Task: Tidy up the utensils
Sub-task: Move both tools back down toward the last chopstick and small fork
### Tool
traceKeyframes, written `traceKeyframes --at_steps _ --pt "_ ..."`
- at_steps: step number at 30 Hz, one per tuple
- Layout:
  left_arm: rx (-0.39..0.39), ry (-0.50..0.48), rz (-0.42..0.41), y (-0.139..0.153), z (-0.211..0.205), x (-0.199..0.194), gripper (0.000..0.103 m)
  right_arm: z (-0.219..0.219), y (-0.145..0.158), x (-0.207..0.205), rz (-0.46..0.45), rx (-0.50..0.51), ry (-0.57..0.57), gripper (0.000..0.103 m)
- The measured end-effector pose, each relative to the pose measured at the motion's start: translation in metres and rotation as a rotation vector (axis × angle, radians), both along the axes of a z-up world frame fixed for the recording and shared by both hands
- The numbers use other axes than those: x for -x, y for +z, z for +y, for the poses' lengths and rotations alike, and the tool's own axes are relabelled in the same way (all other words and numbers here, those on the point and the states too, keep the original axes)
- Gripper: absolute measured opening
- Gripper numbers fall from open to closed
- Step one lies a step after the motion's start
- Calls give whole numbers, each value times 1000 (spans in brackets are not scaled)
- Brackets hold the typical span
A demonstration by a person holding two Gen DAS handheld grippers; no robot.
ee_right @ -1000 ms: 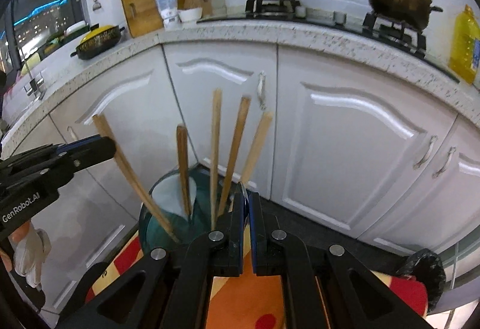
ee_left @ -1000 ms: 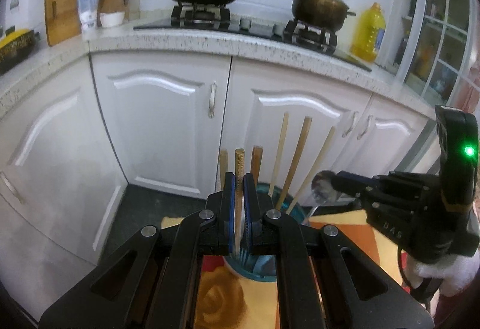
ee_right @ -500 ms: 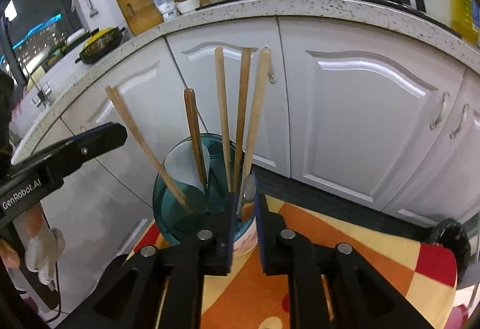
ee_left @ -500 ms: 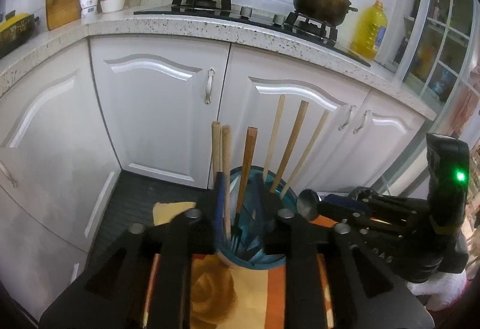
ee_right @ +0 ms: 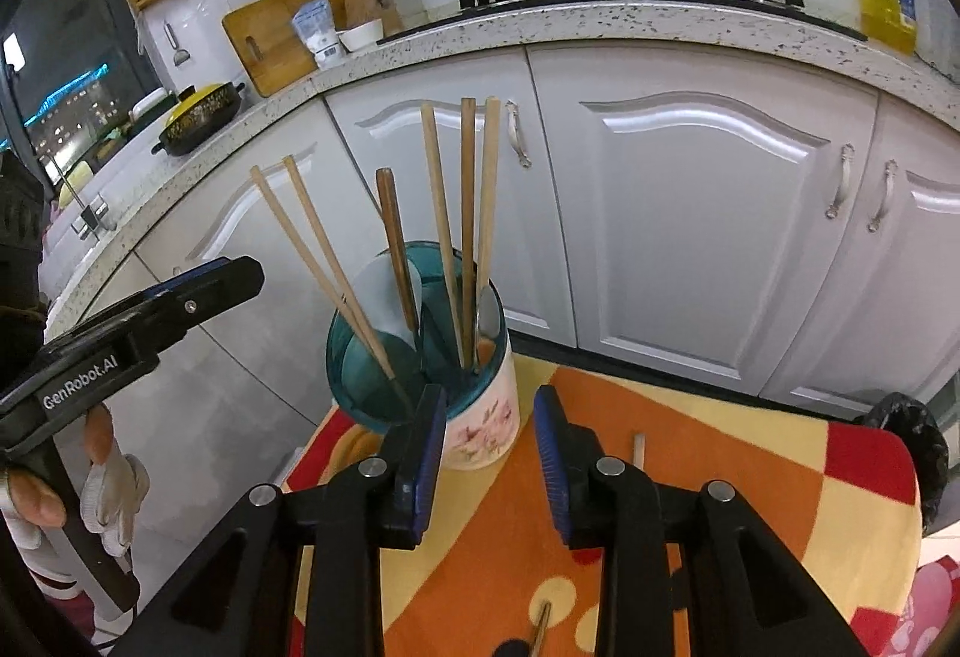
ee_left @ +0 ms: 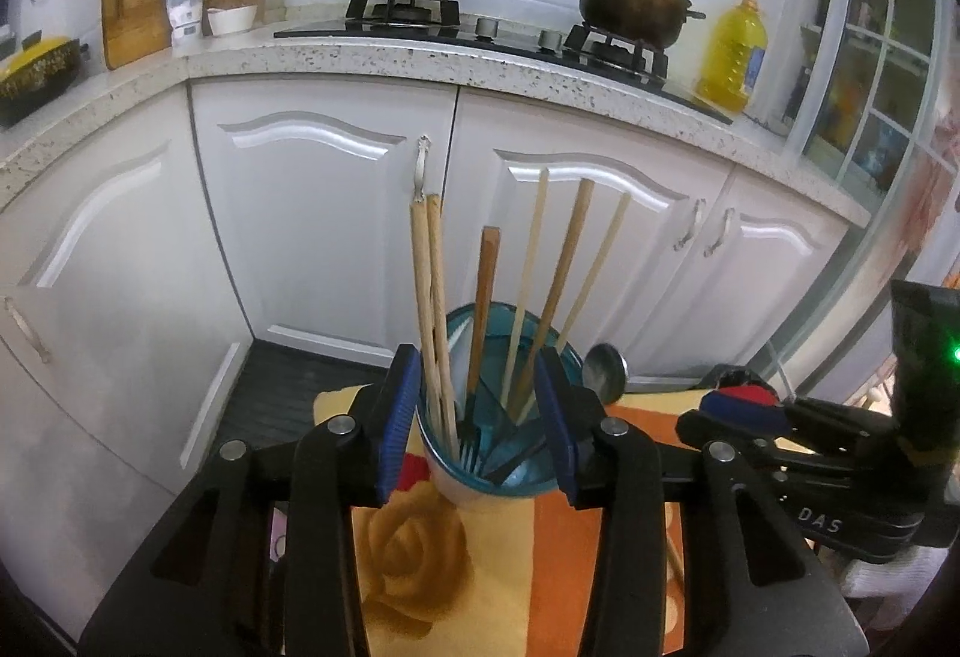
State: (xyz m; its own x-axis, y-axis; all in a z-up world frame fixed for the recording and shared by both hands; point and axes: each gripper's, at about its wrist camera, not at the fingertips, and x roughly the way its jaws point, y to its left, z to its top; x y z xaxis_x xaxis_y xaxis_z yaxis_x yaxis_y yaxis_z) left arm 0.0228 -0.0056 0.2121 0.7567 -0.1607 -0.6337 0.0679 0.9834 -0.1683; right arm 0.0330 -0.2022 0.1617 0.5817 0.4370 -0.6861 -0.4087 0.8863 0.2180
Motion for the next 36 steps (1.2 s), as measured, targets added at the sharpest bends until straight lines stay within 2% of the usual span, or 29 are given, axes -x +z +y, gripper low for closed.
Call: traceKeyframes --at_steps 3,14,18,21,25,29,33,36 --pt "-16 -5 -7 -2 -6 10 41 -6 1 11 -15 -4 -18 37" --pt "-53 -30 1 -14 -30 37 42 -32 3 45 -47 -13 -99 44" --pt "-54 -45 11 -19 -38 43 42 -45 2 57 -64 -16 -127 58" --pt "-58 -61 20 -25 -45 48 42 -55 -2 63 -61 -18 -146 58" --pt "-66 -88 39 -33 -52 51 42 -69 -10 69 -48 -8 -172 64" --pt "-35 -143 71 -44 -59 54 42 -83 -25 74 -20 22 -200 66" --pt "-16 -189 118 -60 -65 56 42 -99 -49 78 44 32 -223 66" --pt "10 -236 187 -78 -73 54 42 -109 -71 80 107 25 -240 66"
